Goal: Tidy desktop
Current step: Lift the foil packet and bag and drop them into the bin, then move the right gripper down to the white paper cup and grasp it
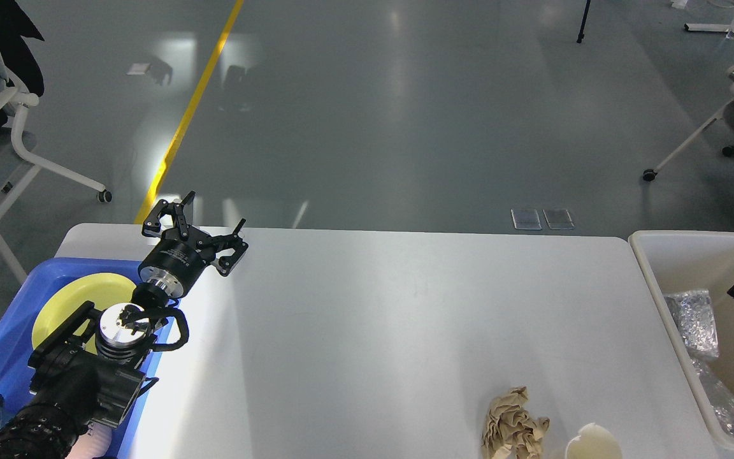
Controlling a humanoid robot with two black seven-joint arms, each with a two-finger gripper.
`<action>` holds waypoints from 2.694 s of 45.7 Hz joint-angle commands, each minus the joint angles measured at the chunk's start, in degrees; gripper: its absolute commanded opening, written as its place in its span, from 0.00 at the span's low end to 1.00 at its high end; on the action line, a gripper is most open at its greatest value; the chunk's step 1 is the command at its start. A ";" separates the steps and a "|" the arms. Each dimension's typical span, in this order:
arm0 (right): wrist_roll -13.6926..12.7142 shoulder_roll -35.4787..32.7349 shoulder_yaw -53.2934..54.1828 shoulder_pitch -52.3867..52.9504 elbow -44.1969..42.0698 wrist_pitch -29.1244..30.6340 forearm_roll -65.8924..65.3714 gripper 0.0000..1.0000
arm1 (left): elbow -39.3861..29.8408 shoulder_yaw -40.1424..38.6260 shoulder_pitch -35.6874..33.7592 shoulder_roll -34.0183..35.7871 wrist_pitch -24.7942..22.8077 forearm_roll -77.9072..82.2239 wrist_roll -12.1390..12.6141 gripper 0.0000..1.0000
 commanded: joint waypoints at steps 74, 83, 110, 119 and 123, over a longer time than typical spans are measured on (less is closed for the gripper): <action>0.38 -17.85 -21.51 60.21 78.58 27.07 -5.60 1.00 | 0.08 -0.09 0.00 0.03 0.00 -0.01 -0.07 0.97; 0.29 -25.86 -20.02 55.72 85.00 26.98 -8.59 1.00 | -0.01 -0.09 0.00 0.03 0.00 0.07 0.02 0.97; 0.64 -31.66 6.96 22.24 82.98 24.52 -11.49 1.00 | -0.01 0.00 0.00 0.03 0.00 -0.01 0.02 0.97; 0.73 -31.84 10.31 17.22 80.52 24.61 -13.69 1.00 | -0.01 0.00 0.00 0.03 0.00 -0.01 0.02 0.97; 0.73 -32.45 11.10 15.90 80.34 24.61 -14.04 1.00 | -0.01 0.00 0.00 0.03 0.00 -0.01 0.02 0.97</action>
